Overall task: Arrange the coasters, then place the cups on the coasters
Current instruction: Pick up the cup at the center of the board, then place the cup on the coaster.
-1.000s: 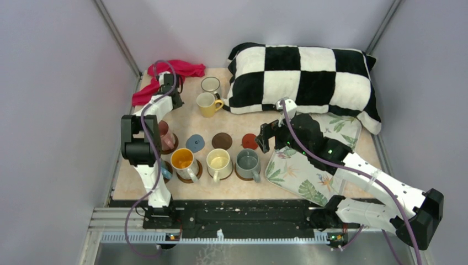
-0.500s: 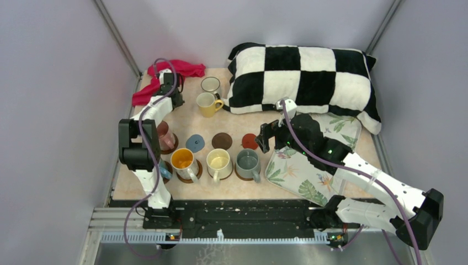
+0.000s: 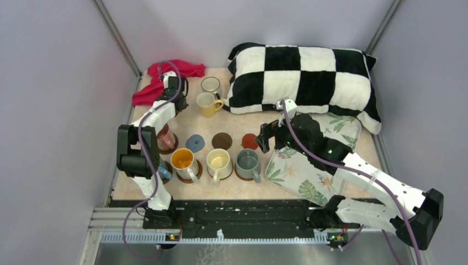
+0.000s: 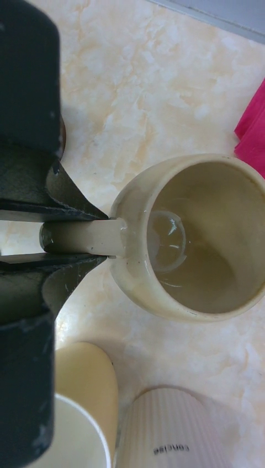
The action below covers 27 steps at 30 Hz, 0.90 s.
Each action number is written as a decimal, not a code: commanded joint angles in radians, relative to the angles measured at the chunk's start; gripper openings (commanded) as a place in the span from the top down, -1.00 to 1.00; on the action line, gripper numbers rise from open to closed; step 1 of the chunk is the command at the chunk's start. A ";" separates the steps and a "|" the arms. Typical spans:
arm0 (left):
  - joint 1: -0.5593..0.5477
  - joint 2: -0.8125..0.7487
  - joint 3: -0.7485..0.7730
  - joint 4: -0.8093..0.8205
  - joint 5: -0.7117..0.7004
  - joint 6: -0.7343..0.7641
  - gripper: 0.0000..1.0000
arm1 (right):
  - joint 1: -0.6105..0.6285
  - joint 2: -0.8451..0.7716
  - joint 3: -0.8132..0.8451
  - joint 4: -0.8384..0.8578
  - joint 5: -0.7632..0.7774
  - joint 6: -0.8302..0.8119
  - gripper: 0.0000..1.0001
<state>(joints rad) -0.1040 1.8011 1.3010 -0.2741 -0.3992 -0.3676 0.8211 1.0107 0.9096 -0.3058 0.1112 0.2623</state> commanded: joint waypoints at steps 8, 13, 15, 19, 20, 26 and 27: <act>-0.032 -0.187 0.027 0.149 -0.090 0.041 1.00 | -0.010 -0.002 0.012 0.031 0.012 -0.003 -0.98; -0.041 -0.232 0.033 0.143 -0.078 0.062 1.00 | -0.010 -0.006 0.012 0.032 0.013 -0.003 -0.98; -0.047 -0.247 0.037 0.133 -0.070 0.070 1.00 | -0.010 -0.006 0.011 0.032 0.012 -0.003 -0.98; -0.066 -0.281 0.035 0.115 -0.044 0.087 1.00 | -0.010 -0.006 0.011 0.034 0.010 -0.003 -0.98; -0.073 -0.292 0.031 0.113 -0.039 0.093 1.00 | -0.010 -0.008 0.010 0.034 0.009 -0.003 -0.98; -0.127 -0.376 -0.021 0.113 0.001 0.126 1.00 | -0.010 -0.009 0.012 0.033 0.016 -0.003 -0.98; -0.140 -0.388 -0.028 0.113 0.004 0.138 1.00 | -0.010 -0.009 0.012 0.032 0.017 -0.003 -0.98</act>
<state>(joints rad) -0.2035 1.5311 1.2800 -0.2657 -0.4068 -0.2783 0.8211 1.0107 0.9096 -0.3058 0.1116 0.2623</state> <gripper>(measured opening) 0.277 0.988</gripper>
